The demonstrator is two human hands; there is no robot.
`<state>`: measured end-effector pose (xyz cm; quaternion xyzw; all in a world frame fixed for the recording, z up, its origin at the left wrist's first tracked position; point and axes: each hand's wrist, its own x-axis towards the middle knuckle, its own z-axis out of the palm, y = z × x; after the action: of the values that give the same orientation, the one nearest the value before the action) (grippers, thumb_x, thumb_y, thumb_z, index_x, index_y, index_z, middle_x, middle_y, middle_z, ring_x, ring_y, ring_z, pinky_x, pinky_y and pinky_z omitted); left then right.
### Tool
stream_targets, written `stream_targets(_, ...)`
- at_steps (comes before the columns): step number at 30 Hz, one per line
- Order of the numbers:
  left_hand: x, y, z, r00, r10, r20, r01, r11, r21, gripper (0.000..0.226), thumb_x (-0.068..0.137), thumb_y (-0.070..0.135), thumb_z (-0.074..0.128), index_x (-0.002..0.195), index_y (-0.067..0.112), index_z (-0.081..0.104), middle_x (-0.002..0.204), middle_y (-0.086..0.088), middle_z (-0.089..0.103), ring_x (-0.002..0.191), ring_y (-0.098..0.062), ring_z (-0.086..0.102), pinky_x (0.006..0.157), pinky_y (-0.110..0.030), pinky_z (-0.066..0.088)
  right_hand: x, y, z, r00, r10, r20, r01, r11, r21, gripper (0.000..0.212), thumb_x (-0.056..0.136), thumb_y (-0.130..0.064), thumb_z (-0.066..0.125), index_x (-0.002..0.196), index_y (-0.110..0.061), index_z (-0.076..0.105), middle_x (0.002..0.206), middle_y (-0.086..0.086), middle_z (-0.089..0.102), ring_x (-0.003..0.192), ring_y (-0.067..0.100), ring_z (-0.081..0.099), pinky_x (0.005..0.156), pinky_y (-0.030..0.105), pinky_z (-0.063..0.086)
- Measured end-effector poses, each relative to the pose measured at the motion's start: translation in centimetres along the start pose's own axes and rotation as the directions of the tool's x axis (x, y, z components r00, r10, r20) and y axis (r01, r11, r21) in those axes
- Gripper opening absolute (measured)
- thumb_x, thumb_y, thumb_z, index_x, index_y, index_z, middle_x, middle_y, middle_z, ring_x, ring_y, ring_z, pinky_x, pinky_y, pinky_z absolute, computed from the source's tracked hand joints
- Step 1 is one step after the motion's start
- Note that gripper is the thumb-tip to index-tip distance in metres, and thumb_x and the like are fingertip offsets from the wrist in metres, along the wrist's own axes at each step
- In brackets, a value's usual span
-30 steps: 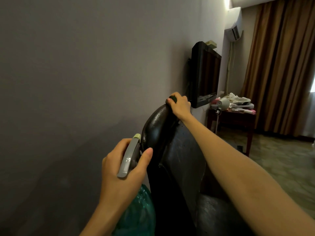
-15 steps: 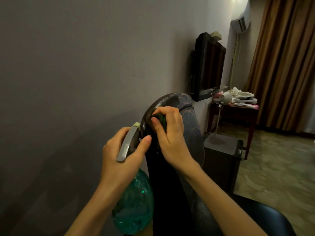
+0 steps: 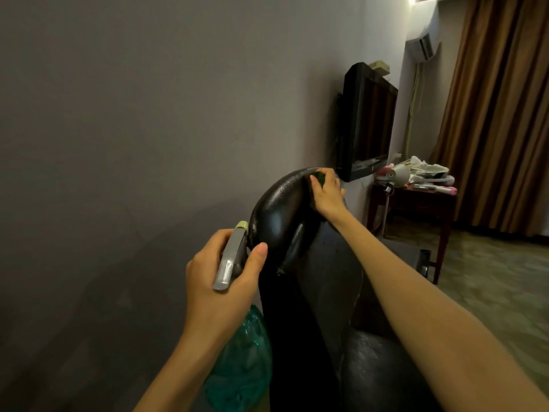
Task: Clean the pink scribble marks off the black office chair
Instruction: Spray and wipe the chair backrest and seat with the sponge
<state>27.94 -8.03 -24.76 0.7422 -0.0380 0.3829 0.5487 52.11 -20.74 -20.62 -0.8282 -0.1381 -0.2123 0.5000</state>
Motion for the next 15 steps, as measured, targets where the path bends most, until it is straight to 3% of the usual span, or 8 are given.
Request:
stream_targets(3,-0.3,0.1,-0.1,1.0,-0.008,-0.004,0.008,1.0,0.01,0.008,0.084,0.025,0.067,0.09,0.021,0.064,0.078,0.006,0.063,0.068,-0.015,0.06,0.056,-0.02,0.048,-3.3,-1.4,-1.9,0.997,-0.063,-0.035,0.069,0.975,0.211,0.021,0.099,-0.031,0.042,0.118,-0.023,0.039,0.125,0.012,0.044,0.116,0.03,0.045,0.1,0.045,0.041)
stream_targets(6,-0.3,0.2,-0.2,1.0,-0.016,0.004,0.016,1.0,0.006,0.008,0.084,0.026,0.067,0.091,0.021,0.065,0.078,0.005,0.064,0.068,-0.014,0.061,0.056,-0.022,0.048,-10.9,-3.2,-3.5,0.973,-0.224,0.05,0.192,0.913,0.36,0.02,0.097,-0.025,0.048,0.112,-0.029,0.036,0.121,0.007,0.045,0.11,0.02,0.051,0.09,0.031,0.049)
stream_targets(9,-0.5,0.4,-0.3,1.0,-0.008,0.001,0.008,1.0,-0.015,0.01,0.084,0.024,0.069,0.093,0.02,0.066,0.079,0.001,0.066,0.071,-0.015,0.063,0.062,-0.032,0.053,-17.9,-3.2,-3.1,0.926,-0.353,0.133,0.318,0.92,0.229,0.018,0.094,-0.028,0.052,0.106,-0.029,0.038,0.108,-0.002,0.044,0.099,0.006,0.047,0.084,0.013,0.04)
stream_targets(11,-0.6,0.4,-0.3,1.0,-0.01,-0.002,0.01,1.0,-0.021,0.01,0.084,0.023,0.069,0.093,0.02,0.066,0.079,0.002,0.066,0.072,-0.014,0.064,0.064,-0.035,0.054,-19.1,-2.6,-2.1,0.91,-0.406,0.082,0.392,0.908,0.145,0.013,0.096,-0.025,0.051,0.103,-0.024,0.041,0.101,-0.008,0.043,0.096,0.006,0.044,0.081,0.011,0.036)
stream_targets(15,-0.5,0.3,-0.3,0.999,-0.051,0.009,0.051,0.997,-0.064,0.01,0.084,0.023,0.068,0.092,0.019,0.067,0.08,-0.004,0.067,0.076,-0.021,0.064,0.069,-0.042,0.054,-14.9,-1.5,-1.4,0.939,-0.344,0.024,0.341,0.936,0.089,0.011,0.094,-0.007,0.047,0.094,-0.016,0.041,0.091,-0.005,0.043,0.09,0.016,0.04,0.073,0.009,0.032)
